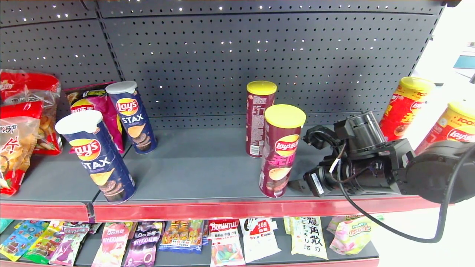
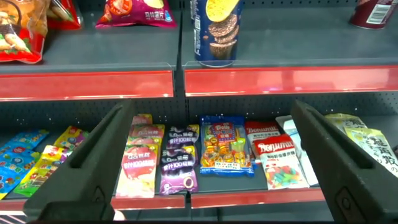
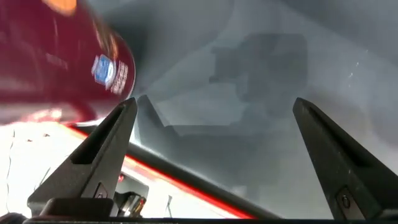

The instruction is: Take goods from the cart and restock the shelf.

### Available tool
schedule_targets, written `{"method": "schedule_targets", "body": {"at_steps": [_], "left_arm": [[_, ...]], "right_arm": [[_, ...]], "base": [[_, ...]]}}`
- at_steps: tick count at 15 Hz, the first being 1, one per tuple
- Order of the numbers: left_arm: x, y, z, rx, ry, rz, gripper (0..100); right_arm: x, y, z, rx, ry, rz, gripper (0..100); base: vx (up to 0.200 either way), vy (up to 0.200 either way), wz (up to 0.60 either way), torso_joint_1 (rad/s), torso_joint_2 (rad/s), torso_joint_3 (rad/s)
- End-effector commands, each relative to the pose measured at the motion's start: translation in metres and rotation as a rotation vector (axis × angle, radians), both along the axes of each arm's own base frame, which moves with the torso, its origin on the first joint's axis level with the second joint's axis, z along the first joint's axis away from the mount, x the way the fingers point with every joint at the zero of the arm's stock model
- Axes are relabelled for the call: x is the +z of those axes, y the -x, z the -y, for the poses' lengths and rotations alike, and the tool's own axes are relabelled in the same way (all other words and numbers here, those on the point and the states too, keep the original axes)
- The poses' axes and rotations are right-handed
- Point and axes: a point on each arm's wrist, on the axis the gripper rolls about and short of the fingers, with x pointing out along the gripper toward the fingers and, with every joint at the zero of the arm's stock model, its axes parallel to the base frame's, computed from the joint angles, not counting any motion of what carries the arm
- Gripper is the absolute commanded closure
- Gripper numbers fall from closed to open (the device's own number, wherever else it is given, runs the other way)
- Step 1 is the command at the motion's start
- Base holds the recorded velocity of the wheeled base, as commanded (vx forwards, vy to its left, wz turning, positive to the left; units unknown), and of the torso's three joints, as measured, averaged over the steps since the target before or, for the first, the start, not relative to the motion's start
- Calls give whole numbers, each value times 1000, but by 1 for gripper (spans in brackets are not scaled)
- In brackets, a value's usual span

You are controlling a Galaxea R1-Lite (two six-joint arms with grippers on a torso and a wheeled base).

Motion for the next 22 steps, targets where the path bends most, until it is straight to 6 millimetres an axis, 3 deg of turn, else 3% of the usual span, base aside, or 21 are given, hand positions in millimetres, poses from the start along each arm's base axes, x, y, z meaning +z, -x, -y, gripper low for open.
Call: {"method": "schedule_targets", "body": {"at_steps": [1, 22], "left_arm": [[0, 0, 0, 0, 0, 2, 0], [0, 0, 0, 0, 0, 2, 0]], "right_arm": [[0, -1, -2, 6, 0, 1, 0], [1, -10, -6, -18, 2, 17, 0]], "base": [[0, 0, 0, 0, 0, 0], [0, 0, 0, 0, 0, 0]]}}
